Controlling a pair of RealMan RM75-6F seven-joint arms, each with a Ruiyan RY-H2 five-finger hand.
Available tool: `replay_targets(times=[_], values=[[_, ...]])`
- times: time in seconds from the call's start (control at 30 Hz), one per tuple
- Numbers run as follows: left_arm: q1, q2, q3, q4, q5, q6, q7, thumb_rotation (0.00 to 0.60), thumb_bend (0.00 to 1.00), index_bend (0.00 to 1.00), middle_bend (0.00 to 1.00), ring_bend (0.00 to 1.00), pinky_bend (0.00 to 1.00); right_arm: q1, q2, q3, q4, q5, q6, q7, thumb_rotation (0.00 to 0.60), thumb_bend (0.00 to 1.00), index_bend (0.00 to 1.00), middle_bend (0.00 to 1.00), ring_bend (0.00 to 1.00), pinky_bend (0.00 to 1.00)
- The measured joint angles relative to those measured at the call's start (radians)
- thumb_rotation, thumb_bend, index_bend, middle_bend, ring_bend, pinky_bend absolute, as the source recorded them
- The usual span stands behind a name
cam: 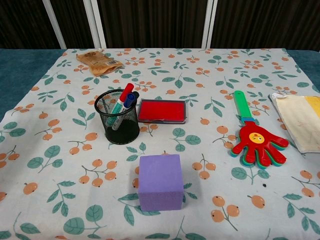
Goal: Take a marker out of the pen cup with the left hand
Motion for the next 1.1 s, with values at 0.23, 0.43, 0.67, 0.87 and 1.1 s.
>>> replay_targets(times=[0.23,0.43,0.67,0.87,1.1], values=[[-0.009,-0.004,0.003,0.019,0.019,-0.005,-0.025,0.6,0.18,0.2,0.03,0.0,0.0,0.0,0.001,-0.001,0.001,0.001,-0.002,0.0,0.6,0.03,0.01,0.0,0.0,0.15],[-0.016,-0.003,0.003,0.029,0.028,-0.01,-0.048,0.6,0.18,0.21,0.03,0.0,0.0,0.001,0.001,0.001,-0.002,0.0,0.0,0.003,0.6,0.03,0.01,0.0,0.0,0.15],[-0.045,0.024,0.002,0.024,0.04,-0.049,-0.109,0.6,0.18,0.23,0.03,0.0,0.0,-0.002,0.001,0.002,-0.002,0.007,-0.001,-0.007,0.6,0.03,0.01,0.0,0.0,0.15],[-0.136,0.061,-0.017,-0.018,0.051,-0.168,-0.119,0.6,0.19,0.24,0.03,0.0,0.0,-0.003,0.001,0.001,-0.004,0.009,-0.002,-0.013,0.6,0.03,0.01,0.0,0.0,0.15],[-0.29,0.087,-0.057,-0.093,0.043,-0.357,-0.146,0.6,0.19,0.27,0.03,0.0,0.0,-0.005,0.003,-0.001,-0.006,0.01,-0.003,-0.016,0.6,0.03,0.01,0.0,0.0,0.15]])
